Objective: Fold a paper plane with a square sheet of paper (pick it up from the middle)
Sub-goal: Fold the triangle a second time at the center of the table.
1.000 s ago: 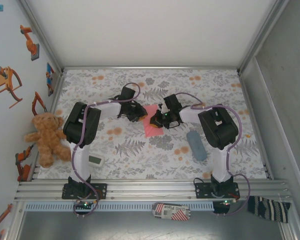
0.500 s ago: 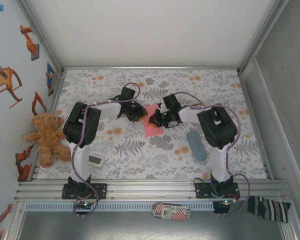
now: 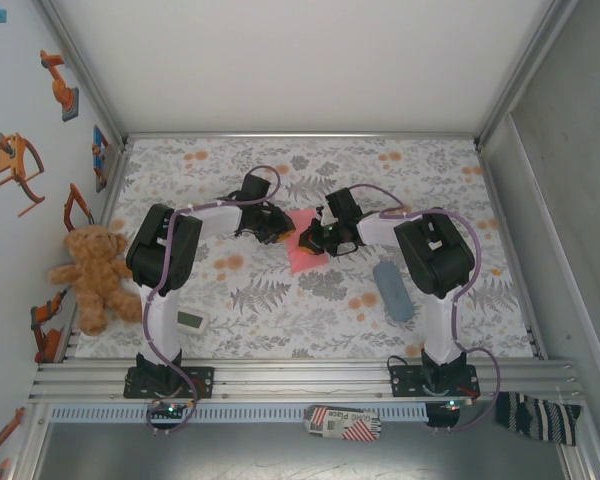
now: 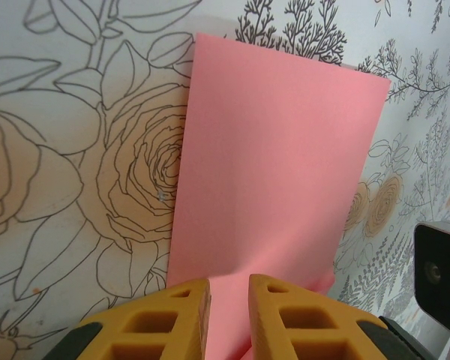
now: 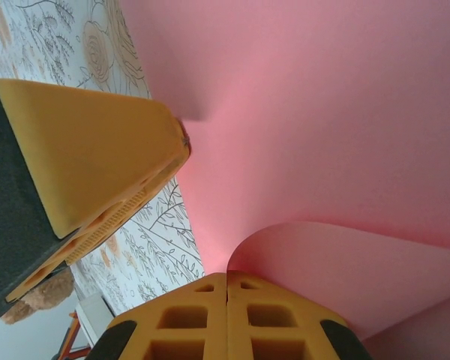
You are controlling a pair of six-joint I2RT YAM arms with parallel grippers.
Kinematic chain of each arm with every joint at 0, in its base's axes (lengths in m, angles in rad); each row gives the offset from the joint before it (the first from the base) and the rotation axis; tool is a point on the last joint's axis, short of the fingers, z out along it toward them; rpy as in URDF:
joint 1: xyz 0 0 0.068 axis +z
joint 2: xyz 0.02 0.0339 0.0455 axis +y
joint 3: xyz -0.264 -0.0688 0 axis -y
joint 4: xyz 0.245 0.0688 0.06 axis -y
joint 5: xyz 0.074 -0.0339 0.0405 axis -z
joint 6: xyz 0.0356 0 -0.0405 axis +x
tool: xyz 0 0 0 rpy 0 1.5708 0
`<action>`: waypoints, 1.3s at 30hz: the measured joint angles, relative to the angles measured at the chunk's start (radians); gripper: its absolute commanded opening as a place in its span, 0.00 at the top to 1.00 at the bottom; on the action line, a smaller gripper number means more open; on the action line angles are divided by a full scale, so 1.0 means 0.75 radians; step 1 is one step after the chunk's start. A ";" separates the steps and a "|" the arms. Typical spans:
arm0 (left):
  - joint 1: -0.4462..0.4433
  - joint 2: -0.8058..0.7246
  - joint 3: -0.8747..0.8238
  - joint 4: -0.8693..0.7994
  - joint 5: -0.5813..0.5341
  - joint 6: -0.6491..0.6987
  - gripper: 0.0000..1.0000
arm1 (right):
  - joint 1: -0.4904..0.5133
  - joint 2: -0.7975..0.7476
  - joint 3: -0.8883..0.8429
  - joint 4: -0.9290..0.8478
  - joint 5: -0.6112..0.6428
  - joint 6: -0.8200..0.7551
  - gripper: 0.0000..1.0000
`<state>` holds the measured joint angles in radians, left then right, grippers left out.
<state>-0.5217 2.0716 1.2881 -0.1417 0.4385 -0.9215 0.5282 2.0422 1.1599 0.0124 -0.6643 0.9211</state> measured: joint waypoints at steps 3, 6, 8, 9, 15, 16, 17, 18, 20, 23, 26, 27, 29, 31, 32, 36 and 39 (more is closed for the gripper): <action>0.000 0.000 -0.001 0.001 0.000 0.000 0.77 | 0.000 0.000 0.000 0.000 0.001 0.000 1.00; 0.000 0.000 -0.001 0.002 0.001 0.000 0.77 | 0.000 0.000 0.000 0.000 0.001 0.000 1.00; 0.001 0.000 -0.001 0.002 0.002 0.000 0.77 | 0.000 0.000 0.000 0.000 0.001 0.000 1.00; 0.001 0.000 -0.001 0.002 0.002 0.000 0.77 | 0.000 0.001 0.000 0.000 0.001 0.000 1.00; 0.001 0.000 -0.001 0.004 0.005 0.000 0.77 | 0.000 0.010 0.001 0.000 -0.001 -0.001 1.00; 0.001 0.000 -0.001 0.004 0.005 0.000 0.77 | 0.000 0.011 0.001 0.000 -0.001 -0.001 1.00; 0.001 0.000 -0.001 0.005 0.005 0.000 0.77 | 0.000 0.012 0.001 0.000 -0.001 -0.001 1.00; 0.001 0.000 -0.001 0.005 0.005 0.000 0.77 | 0.000 0.013 0.001 0.000 -0.001 -0.001 1.00; 0.001 0.000 -0.002 0.005 0.005 0.000 0.77 | 0.000 0.013 0.001 0.000 -0.001 -0.001 1.00; 0.001 0.000 -0.002 0.005 0.005 0.000 0.77 | 0.000 0.014 0.001 -0.001 -0.001 -0.001 1.00; 0.001 0.000 -0.002 0.005 0.005 0.000 0.77 | 0.000 0.014 0.001 -0.001 -0.001 -0.001 1.00; 0.001 0.000 -0.002 0.005 0.005 0.000 0.77 | 0.000 0.014 0.001 -0.002 -0.001 -0.001 1.00; 0.001 0.000 -0.002 0.005 0.005 0.000 0.77 | 0.000 0.014 0.001 -0.007 -0.001 -0.001 1.00; 0.001 0.000 -0.002 0.005 0.005 0.000 0.77 | 0.000 0.014 0.006 -0.016 -0.001 -0.002 1.00; 0.001 0.000 -0.002 0.005 0.005 0.001 0.77 | 0.000 0.015 0.010 -0.025 0.000 -0.004 1.00; 0.001 0.000 -0.002 0.005 0.005 0.001 0.77 | 0.000 0.015 0.021 -0.044 0.001 -0.007 1.00; 0.001 0.000 -0.002 0.005 0.005 0.001 0.77 | 0.000 0.015 0.021 -0.056 0.002 -0.011 1.00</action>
<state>-0.5209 2.0716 1.2869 -0.1383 0.4423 -0.9211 0.5282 2.0533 1.1759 -0.0296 -0.6628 0.9127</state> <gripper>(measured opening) 0.230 0.049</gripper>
